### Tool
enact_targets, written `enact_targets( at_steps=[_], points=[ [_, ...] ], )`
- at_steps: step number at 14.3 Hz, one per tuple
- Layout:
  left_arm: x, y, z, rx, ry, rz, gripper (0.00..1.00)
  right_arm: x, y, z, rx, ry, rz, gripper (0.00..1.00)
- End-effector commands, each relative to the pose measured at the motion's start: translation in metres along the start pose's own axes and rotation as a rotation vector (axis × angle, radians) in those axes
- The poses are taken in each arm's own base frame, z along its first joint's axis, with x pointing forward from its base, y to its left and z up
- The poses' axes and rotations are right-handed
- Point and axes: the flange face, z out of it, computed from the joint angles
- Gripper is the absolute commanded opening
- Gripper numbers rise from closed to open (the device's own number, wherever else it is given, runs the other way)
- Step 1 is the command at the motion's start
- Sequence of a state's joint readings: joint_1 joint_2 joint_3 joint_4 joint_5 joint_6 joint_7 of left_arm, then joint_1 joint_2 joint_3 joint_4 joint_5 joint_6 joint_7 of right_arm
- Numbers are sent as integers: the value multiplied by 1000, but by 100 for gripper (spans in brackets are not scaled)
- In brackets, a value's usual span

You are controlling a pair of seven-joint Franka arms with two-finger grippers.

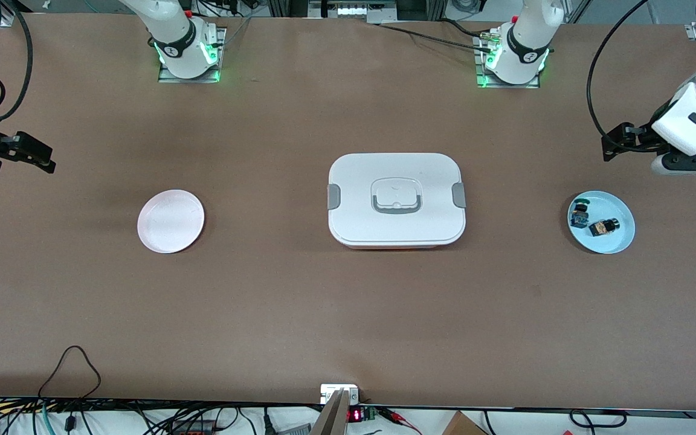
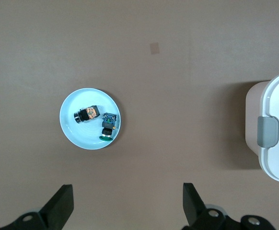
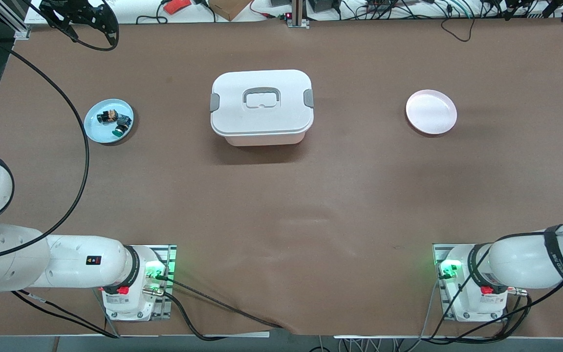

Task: Transfer orange switch to right arm and place
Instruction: 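Lower the left gripper over the orange switch in the blue dish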

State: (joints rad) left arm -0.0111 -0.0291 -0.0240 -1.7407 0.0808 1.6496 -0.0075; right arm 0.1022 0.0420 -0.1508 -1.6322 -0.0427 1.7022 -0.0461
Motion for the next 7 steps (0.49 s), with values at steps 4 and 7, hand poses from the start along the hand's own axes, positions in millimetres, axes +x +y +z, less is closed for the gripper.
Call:
enact_targets(
  at_steps=[4,7],
  points=[
    [4,-4,-4,-16,-20,9,100,-2,2,-6,11,-2,-2,100],
    [9,-7,-4,-17,-40,-7,100,-1,2,-6,11,-2,-4,100]
  ],
)
